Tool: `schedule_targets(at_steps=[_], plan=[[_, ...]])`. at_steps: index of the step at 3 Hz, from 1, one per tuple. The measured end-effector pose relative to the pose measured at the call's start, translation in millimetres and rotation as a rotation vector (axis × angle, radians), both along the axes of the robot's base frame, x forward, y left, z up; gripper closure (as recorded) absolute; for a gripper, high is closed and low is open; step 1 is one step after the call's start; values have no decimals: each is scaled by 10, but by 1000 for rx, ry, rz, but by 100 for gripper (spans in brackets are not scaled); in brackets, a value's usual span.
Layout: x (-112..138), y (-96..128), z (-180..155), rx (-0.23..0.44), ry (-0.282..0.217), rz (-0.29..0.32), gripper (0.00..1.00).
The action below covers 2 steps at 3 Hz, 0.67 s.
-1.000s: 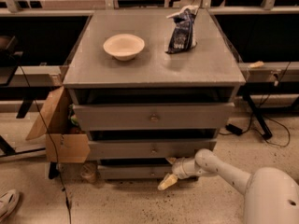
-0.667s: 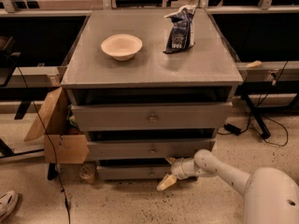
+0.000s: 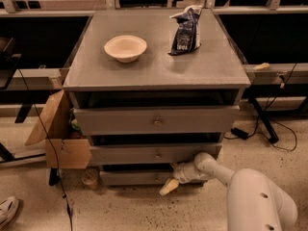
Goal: Open bottom drawer
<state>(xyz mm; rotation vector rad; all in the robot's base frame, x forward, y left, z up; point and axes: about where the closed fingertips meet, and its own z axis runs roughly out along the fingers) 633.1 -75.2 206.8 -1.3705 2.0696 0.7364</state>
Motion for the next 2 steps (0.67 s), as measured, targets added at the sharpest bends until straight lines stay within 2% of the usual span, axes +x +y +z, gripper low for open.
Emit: schedule_targets(at_steps=[1,2], plan=[[25,-35,-136,-2,22,-8,0],[25,-36,-108,-2,22,-8,19]])
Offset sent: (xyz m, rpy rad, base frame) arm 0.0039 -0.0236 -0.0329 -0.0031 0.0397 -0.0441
